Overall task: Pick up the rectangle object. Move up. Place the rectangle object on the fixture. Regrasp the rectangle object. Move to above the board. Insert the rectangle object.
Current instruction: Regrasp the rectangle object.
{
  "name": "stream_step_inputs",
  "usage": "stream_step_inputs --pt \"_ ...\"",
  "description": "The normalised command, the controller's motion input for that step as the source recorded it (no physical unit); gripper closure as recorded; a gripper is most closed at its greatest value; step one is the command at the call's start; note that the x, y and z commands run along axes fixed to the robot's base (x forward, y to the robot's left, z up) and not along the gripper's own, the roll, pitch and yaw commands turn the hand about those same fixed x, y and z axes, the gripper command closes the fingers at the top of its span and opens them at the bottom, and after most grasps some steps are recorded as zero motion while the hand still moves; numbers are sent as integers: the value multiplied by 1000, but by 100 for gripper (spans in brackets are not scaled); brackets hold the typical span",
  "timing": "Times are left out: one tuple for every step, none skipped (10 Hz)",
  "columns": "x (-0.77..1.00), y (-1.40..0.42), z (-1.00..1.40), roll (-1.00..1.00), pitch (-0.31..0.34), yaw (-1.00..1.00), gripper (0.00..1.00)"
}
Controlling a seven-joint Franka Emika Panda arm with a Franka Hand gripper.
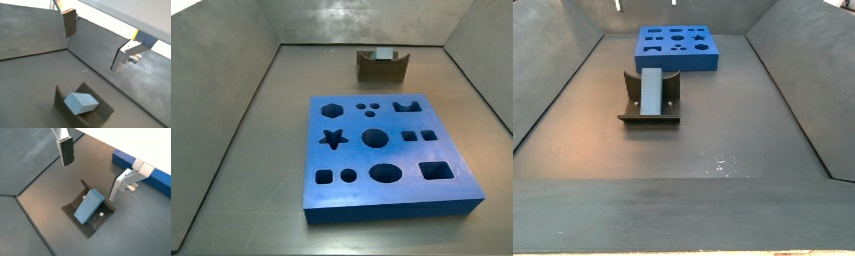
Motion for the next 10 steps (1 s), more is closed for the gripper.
stream_step_inputs --pt "24 -27 -4 1000 -5 18 0" --pt "30 -28 -8 1000 7 21 0" --pt "35 -27 -4 1000 15 24 0" --pt "39 -31 -4 1000 31 27 0" --pt "45 -31 -9 1000 39 31 0" --pt "54 -33 -15 1000 59 38 0" --pt "58 -36 -11 1000 79 45 0" --pt "70 -38 -17 1000 111 60 0" --pt "76 -36 -16 1000 143 76 0" --pt "80 -42 -14 1000 177 98 0"
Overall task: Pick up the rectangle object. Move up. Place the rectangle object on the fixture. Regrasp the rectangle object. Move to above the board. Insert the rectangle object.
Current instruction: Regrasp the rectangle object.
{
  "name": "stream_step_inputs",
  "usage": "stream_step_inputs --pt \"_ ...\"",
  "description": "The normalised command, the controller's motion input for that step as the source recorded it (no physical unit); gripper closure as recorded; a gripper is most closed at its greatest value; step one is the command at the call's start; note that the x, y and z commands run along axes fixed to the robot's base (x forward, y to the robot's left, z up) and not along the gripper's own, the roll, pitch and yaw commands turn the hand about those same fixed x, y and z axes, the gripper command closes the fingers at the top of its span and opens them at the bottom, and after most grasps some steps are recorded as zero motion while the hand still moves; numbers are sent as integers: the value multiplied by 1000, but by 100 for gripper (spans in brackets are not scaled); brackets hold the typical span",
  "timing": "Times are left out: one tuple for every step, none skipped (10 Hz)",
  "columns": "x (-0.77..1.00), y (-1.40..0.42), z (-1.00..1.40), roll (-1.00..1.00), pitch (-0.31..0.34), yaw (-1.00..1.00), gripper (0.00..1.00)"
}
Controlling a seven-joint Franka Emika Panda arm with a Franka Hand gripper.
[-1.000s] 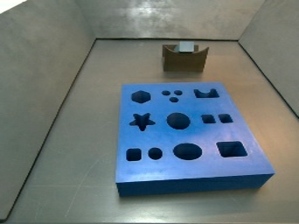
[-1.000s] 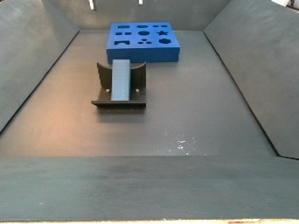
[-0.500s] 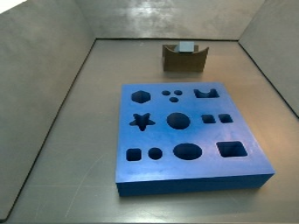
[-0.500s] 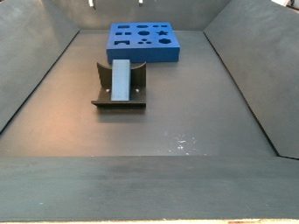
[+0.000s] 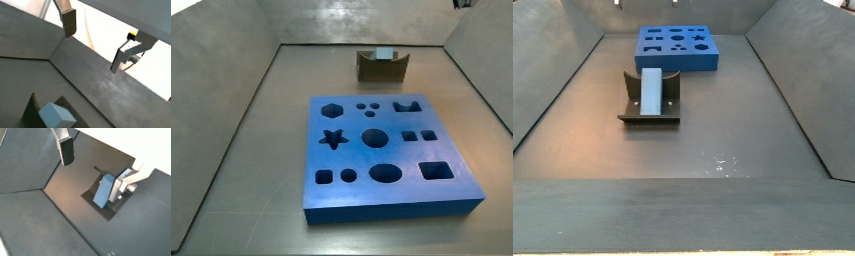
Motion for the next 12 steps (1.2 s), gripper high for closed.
stream_step_inputs --pt "82 -41 -14 1000 214 128 0" --pt "92 -44 -18 913 249 137 0" --pt "98 -47 -22 719 241 157 0" --pt "96 -42 -16 491 208 186 0" --pt "89 -40 -14 379 172 204 0" --pt "35 71 -1000 124 182 194 0" --pt "34 72 -1000 95 144 198 0" --pt "50 66 -1000 84 52 202 0" --pt "60 62 -1000 79 -20 196 0" --pt "69 59 -1000 82 -102 173 0" --pt "76 56 -1000 89 -147 141 0" --pt "86 50 -1000 105 -173 95 0"
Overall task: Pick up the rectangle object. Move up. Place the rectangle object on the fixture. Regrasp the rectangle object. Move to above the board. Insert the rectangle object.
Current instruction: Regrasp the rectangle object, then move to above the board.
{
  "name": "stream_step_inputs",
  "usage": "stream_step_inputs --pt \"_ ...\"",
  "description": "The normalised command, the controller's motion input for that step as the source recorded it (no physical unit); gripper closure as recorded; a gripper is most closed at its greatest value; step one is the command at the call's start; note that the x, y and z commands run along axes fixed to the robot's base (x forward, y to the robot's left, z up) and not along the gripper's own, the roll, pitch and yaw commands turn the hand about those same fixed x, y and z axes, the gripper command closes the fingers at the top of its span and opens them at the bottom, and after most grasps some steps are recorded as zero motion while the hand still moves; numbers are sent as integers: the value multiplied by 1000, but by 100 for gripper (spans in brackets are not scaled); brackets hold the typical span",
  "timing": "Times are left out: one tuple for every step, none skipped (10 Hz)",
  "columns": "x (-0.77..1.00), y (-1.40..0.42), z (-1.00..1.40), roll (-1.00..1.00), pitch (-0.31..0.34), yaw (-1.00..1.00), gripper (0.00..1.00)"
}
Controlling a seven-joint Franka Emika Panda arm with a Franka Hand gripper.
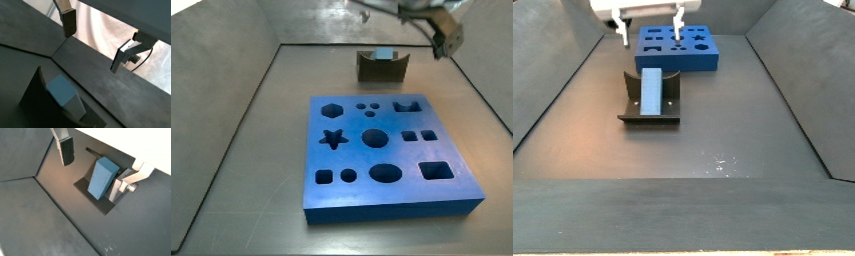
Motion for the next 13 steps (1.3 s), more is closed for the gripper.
stream_step_inputs --pt "92 47 -1000 109 -176 68 0" --pt "104 40 -1000 104 -157 24 0" --pt "111 39 -1000 113 -143 -2 0" --pt "116 28 -972 117 -118 -20 0" --pt "107 15 -779 124 -79 -34 0" --pt "95 11 -638 120 -46 -39 0" --pt "85 9 -504 110 -32 -35 0" --pt "73 9 -324 104 -12 -21 0" --pt "55 3 -203 90 11 -4 0" --pt "21 2 -174 90 18 -7 0" --pt "0 0 -833 0 0 0 100" --pt "177 -302 1000 -146 168 -6 100" --pt "177 -301 1000 -141 173 -6 100"
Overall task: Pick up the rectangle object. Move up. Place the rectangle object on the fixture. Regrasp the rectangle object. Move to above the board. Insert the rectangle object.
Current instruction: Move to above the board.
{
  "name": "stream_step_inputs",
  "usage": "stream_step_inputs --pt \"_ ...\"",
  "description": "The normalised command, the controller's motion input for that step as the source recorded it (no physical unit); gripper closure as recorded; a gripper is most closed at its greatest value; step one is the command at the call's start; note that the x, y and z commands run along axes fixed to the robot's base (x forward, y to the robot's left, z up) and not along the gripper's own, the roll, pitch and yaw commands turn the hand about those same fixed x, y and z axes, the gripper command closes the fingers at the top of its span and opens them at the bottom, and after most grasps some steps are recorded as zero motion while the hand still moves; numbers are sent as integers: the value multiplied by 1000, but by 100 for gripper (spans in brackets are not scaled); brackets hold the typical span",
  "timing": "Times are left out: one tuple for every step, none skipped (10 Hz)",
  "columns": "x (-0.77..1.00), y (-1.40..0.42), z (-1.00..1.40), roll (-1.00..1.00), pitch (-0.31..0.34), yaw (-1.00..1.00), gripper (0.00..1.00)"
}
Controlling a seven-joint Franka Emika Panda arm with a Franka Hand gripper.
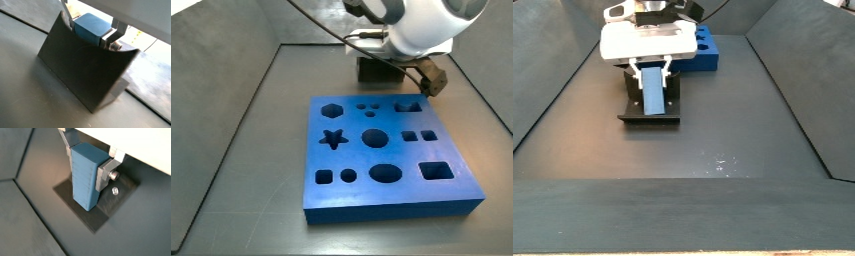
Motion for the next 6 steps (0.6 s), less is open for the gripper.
stream_step_inputs --pt "161 -286 1000 -86 240 4 100" --pt "159 -267 1000 -89 270 31 100" --pt "158 -262 1000 -85 288 59 100" --pt "156 -259 1000 -51 289 91 100" --pt "154 -251 1000 -21 285 128 100" --pt "153 -244 1000 -15 271 149 100"
